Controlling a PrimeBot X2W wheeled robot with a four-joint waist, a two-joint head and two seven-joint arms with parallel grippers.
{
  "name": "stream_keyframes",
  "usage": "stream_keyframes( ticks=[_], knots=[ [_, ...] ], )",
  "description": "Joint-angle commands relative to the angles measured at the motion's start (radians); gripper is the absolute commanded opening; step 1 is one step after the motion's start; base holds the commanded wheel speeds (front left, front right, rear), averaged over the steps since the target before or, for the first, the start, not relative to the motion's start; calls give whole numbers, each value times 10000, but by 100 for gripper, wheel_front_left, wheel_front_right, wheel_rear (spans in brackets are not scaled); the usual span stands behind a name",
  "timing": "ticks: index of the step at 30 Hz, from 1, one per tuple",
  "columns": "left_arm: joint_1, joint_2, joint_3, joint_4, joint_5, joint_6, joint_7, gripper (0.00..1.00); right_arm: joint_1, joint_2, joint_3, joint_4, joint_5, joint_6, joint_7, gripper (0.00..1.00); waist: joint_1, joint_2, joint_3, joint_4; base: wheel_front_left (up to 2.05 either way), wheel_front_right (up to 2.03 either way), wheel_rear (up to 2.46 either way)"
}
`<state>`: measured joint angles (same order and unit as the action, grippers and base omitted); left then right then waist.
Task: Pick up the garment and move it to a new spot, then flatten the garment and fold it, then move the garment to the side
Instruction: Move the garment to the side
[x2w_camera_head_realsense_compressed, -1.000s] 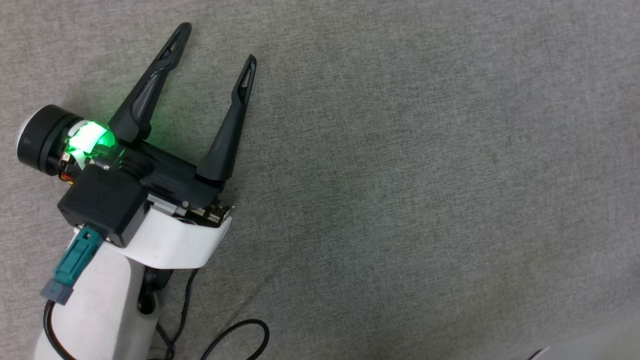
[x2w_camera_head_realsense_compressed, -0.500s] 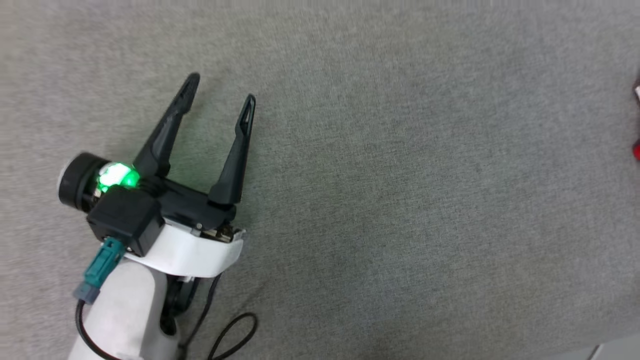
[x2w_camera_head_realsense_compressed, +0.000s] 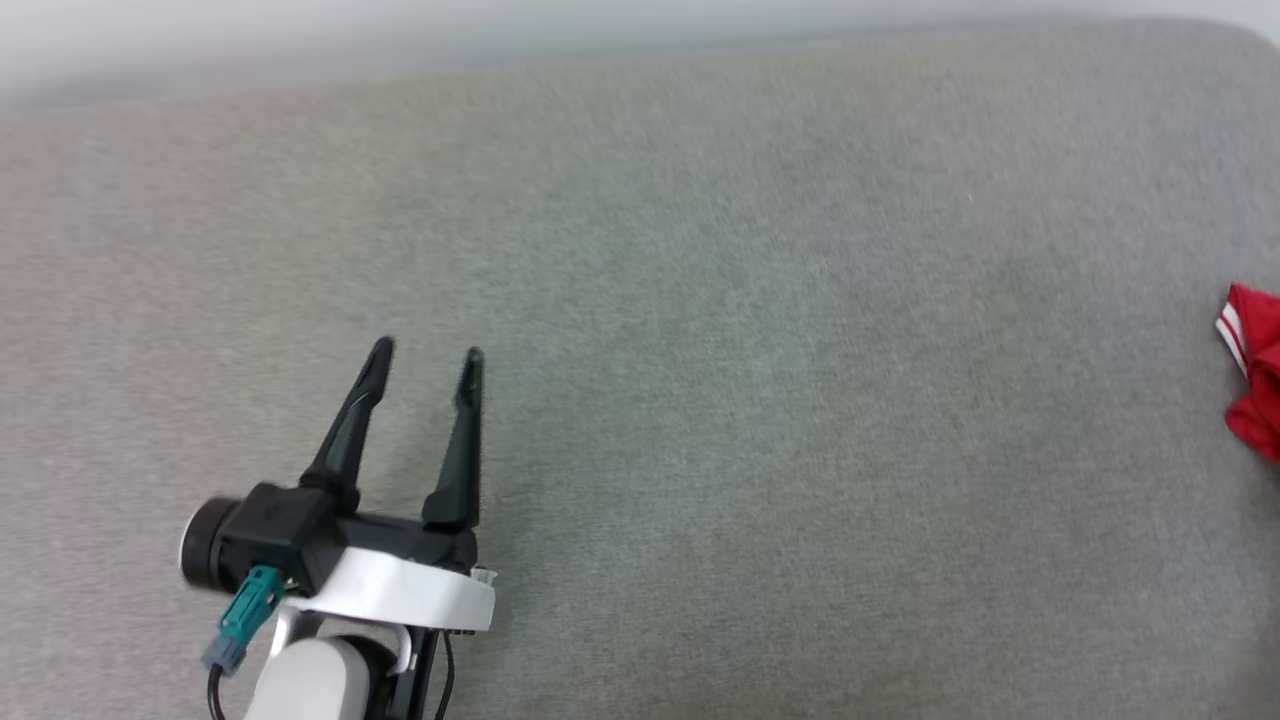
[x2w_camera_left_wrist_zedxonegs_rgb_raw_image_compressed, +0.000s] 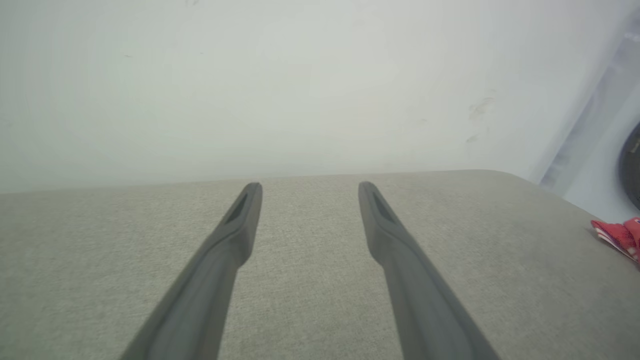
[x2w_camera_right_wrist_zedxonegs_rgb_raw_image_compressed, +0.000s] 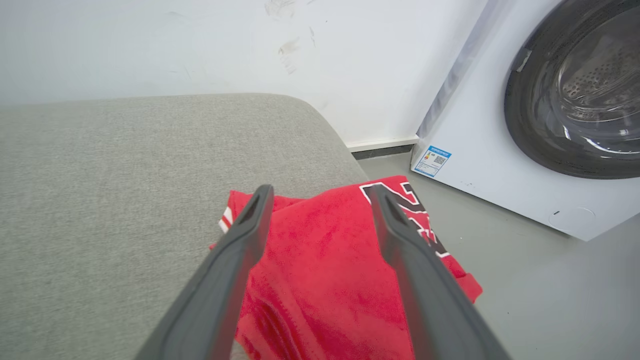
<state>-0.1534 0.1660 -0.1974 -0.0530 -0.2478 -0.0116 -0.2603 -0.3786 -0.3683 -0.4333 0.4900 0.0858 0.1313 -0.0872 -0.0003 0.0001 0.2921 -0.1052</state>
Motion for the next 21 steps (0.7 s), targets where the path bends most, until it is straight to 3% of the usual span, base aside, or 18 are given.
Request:
stream_keyframes(
  ticks=[1, 3, 12, 21],
  knots=[
    [222, -100, 94, 19, -78, 69, -61, 100, 220, 138, 132, -187, 20, -11, 22, 100, 3, -1, -637, 432, 0, 0, 0],
    [679, -274, 301, 76, -38, 157, -53, 100, 799, 659, 808, -1204, 5, -11, 207, 100, 3, -1, -1126, 682, 0, 0, 0],
    [1310, -313, 512, 510, 147, 148, -44, 100, 2351, 2050, 1960, -3909, -55, -10, 722, 100, 3, -1, -2155, 1279, 0, 0, 0],
    [1889, -232, 561, 906, 106, 197, -45, 100, 4229, 2799, 2687, -5845, 141, -10, 1341, 100, 3, -1, -3015, 1353, 0, 0, 0]
  ],
)
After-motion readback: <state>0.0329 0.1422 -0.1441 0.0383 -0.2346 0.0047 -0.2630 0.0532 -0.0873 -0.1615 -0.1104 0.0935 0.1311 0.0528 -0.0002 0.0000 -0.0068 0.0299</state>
